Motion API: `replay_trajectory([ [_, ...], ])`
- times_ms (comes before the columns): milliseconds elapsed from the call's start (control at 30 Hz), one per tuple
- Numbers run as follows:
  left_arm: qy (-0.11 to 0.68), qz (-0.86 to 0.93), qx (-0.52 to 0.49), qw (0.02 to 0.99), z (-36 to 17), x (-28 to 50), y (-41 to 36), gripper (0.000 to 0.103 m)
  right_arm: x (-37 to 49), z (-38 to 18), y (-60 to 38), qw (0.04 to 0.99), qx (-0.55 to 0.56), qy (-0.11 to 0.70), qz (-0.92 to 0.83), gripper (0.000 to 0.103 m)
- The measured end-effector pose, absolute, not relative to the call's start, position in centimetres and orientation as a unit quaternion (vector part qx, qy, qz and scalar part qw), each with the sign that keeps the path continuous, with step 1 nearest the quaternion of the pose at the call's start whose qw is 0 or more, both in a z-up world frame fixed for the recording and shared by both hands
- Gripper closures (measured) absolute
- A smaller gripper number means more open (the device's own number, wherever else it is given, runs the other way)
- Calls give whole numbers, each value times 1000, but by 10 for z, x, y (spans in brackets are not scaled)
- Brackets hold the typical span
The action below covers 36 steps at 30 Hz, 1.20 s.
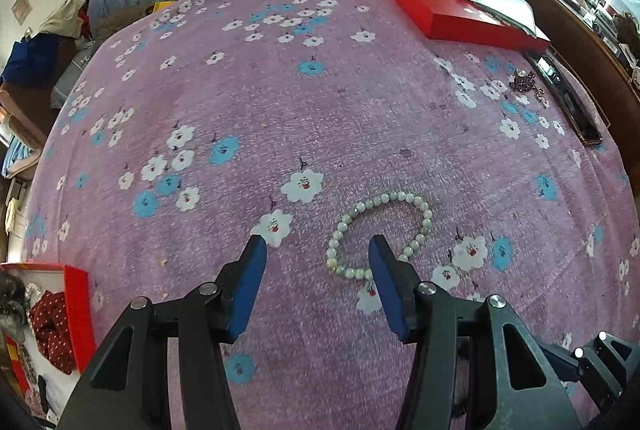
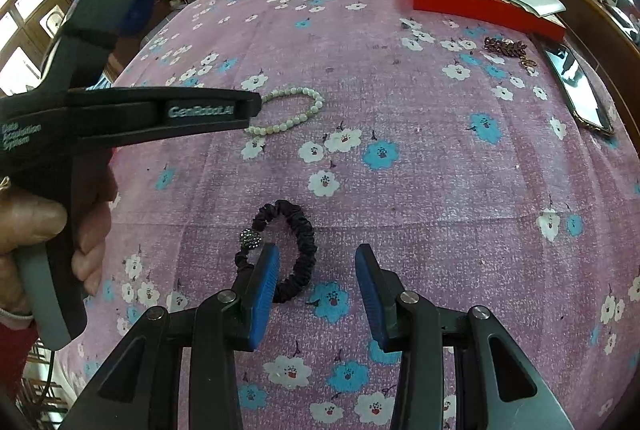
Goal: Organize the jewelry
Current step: 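Grasp the black beaded bracelet with the right tool while the left tool grasps the jade-bead bracelet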
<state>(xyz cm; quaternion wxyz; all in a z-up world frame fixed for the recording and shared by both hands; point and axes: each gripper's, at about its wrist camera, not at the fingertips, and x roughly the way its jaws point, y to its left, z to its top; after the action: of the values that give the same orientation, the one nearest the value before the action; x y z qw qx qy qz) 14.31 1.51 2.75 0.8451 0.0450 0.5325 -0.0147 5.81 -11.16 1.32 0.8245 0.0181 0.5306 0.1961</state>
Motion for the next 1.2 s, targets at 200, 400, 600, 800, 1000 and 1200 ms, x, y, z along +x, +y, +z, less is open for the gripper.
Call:
replay_trajectory([
  [200, 543, -21, 32, 839, 17, 155, 17, 51, 63, 8, -106, 825, 9, 531, 192, 60],
  [400, 544, -27, 27, 838, 12, 163, 16, 51, 66, 6, -103, 829, 1, 527, 188, 60],
  [600, 537, -33, 31, 842, 12, 166, 13, 51, 65, 5, -98, 836, -16, 518, 182, 60],
  [800, 533, -37, 32, 845, 11, 167, 11, 51, 58, 3, -92, 845, -44, 504, 175, 60],
  [1000, 527, -40, 32, 848, 10, 167, 10, 51, 52, 2, -88, 853, -63, 491, 169, 61],
  [1200, 525, -41, 32, 850, 10, 167, 8, 51, 48, 2, -87, 860, -69, 480, 160, 74],
])
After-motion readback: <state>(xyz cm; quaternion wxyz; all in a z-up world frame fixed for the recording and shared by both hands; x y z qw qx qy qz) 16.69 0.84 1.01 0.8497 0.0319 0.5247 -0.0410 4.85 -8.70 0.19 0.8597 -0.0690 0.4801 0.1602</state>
